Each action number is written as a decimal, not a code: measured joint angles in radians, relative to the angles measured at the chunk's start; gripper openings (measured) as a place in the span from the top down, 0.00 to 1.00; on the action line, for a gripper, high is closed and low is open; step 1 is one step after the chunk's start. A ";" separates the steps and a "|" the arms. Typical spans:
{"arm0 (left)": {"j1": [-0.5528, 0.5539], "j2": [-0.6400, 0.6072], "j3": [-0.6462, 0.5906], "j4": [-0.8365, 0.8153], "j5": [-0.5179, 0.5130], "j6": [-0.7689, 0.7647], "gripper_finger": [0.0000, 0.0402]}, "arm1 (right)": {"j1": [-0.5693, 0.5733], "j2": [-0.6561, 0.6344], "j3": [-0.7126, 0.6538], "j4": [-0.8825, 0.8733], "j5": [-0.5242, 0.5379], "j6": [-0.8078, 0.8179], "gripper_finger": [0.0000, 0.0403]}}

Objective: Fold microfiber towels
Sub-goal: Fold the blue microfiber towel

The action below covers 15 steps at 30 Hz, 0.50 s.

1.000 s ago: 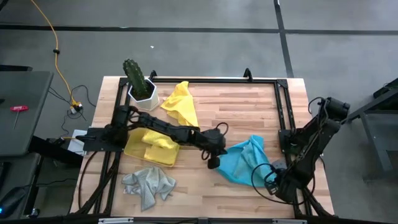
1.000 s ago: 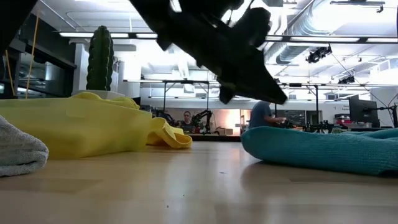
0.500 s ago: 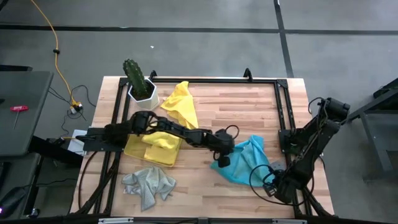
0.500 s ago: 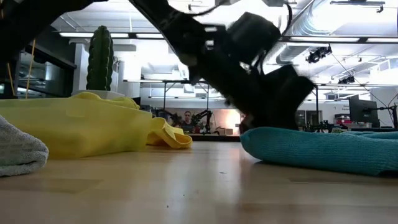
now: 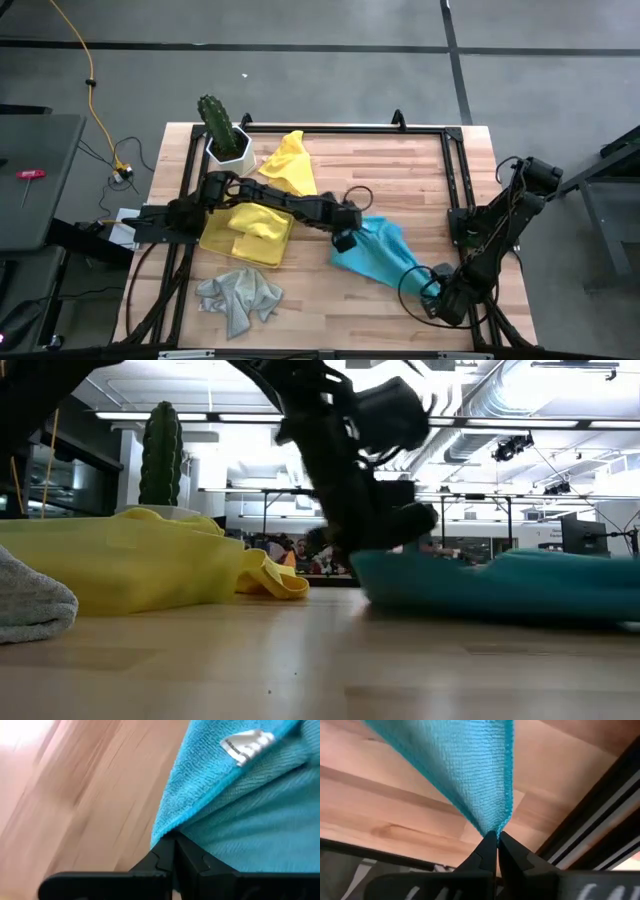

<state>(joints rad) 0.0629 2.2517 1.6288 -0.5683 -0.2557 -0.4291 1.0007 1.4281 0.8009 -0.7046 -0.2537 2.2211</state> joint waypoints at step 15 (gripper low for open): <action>-0.012 -0.096 -0.003 -0.190 0.330 -0.083 1.00 | 0.000 0.000 0.000 0.078 -0.042 0.003 1.00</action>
<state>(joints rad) 0.0513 2.1558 1.6262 -0.7586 0.0741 -0.5124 1.0012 1.4281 0.8009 -0.6267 -0.2959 2.2243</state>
